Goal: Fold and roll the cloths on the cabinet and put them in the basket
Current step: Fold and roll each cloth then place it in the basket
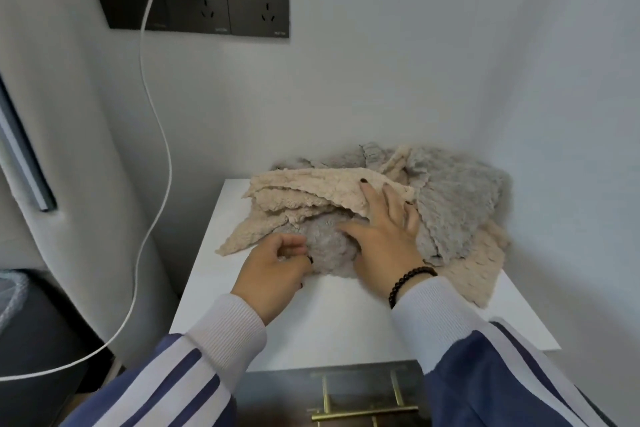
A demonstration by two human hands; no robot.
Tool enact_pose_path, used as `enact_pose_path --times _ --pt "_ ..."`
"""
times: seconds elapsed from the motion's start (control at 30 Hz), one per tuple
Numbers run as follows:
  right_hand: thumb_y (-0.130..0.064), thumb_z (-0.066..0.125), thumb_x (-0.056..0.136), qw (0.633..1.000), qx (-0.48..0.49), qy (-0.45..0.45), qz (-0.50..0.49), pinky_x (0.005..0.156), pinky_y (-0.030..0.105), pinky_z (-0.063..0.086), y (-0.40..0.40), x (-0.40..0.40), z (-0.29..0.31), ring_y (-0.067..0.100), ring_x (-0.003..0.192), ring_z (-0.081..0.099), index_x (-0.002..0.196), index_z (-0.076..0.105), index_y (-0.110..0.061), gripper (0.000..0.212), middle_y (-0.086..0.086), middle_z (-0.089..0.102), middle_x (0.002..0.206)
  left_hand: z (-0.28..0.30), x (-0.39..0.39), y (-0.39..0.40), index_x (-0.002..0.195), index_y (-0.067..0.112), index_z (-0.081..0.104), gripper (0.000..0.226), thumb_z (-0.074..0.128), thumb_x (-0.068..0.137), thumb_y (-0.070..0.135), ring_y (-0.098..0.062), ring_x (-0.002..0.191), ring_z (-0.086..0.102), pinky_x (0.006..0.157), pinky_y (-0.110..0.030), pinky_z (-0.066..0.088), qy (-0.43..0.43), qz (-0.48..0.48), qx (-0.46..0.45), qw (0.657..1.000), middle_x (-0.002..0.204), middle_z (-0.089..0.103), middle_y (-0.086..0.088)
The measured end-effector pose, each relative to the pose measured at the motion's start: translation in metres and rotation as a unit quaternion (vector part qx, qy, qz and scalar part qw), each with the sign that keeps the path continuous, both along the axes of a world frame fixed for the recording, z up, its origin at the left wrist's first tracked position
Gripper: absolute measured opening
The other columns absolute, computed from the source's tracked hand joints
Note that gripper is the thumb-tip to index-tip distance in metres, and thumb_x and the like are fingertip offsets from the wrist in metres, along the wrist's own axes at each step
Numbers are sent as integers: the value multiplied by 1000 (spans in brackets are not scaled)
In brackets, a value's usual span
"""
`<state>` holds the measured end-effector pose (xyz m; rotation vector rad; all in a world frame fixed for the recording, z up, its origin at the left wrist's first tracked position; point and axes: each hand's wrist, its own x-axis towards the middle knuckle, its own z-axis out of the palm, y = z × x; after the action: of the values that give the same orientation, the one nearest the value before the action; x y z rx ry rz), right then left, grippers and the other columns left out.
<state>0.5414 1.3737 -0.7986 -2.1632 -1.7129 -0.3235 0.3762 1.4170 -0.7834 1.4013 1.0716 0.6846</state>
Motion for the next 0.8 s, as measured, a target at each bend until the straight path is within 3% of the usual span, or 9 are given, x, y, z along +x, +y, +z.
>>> enact_pose_path --times 0.07,0.13,0.27,0.4,0.47,0.53,0.63,0.73,0.8 --pt "-15 66 82 999 -16 15 -32 107 39 -7 0 16 -2 33 145 -1 103 70 -39 32 4 18 158 -4 7 2 110 20 59 26 60 87 7 -16 97 62 69 -23 52 10 -10 18 1000 110 61 5" --pt "-22 73 79 996 56 48 -48 104 34 2 0 28 4 32 141 15 88 75 -28 12 5 37 149 -7 13 4 113 21 57 31 63 86 8 -14 96 61 74 -26 52 15 -22 30 999 111 59 6" --pt "-19 76 76 962 220 146 -68 96 31 27 -5 26 29 23 110 36 85 74 -17 8 2 51 113 -9 18 4 121 23 50 48 71 79 11 -15 101 60 89 -33 52 41 -60 81 994 116 56 9" --pt "-14 70 82 921 308 234 -44 70 6 37 -24 19 67 11 76 50 84 63 -20 9 -7 48 93 -6 20 -1 121 30 41 57 73 79 10 0 76 65 64 -12 47 33 -76 140 987 105 54 21" --pt "-14 67 85 874 354 332 -33 62 13 43 -38 15 87 10 64 56 83 59 -21 11 -7 59 86 -6 20 0 121 34 41 56 74 79 17 -5 79 65 65 -17 47 42 -64 163 984 99 61 14" --pt "-8 62 88 801 390 455 8 57 22 48 -56 9 109 14 61 64 89 60 -15 7 -5 68 76 -4 20 1 115 35 45 51 76 77 21 -11 79 65 66 -25 51 32 -42 172 984 93 66 3" --pt "0 57 91 728 414 532 125 60 29 52 -82 6 134 26 74 71 89 56 -12 12 9 69 92 1 22 -2 110 35 46 52 80 73 20 -14 89 63 77 -36 56 -13 -34 176 984 105 60 5" --pt "0 58 86 687 340 608 206 64 32 52 -92 3 135 34 80 69 87 57 -13 13 16 67 97 10 26 -15 122 35 42 69 82 70 14 -3 99 60 80 -24 54 -65 -93 206 972 119 53 14" --pt "-5 62 80 684 245 648 228 62 33 52 -89 -2 123 33 74 66 84 62 -14 9 15 67 91 14 30 -27 129 34 39 78 84 66 21 6 100 58 80 -14 50 -88 -131 227 961 118 54 22"
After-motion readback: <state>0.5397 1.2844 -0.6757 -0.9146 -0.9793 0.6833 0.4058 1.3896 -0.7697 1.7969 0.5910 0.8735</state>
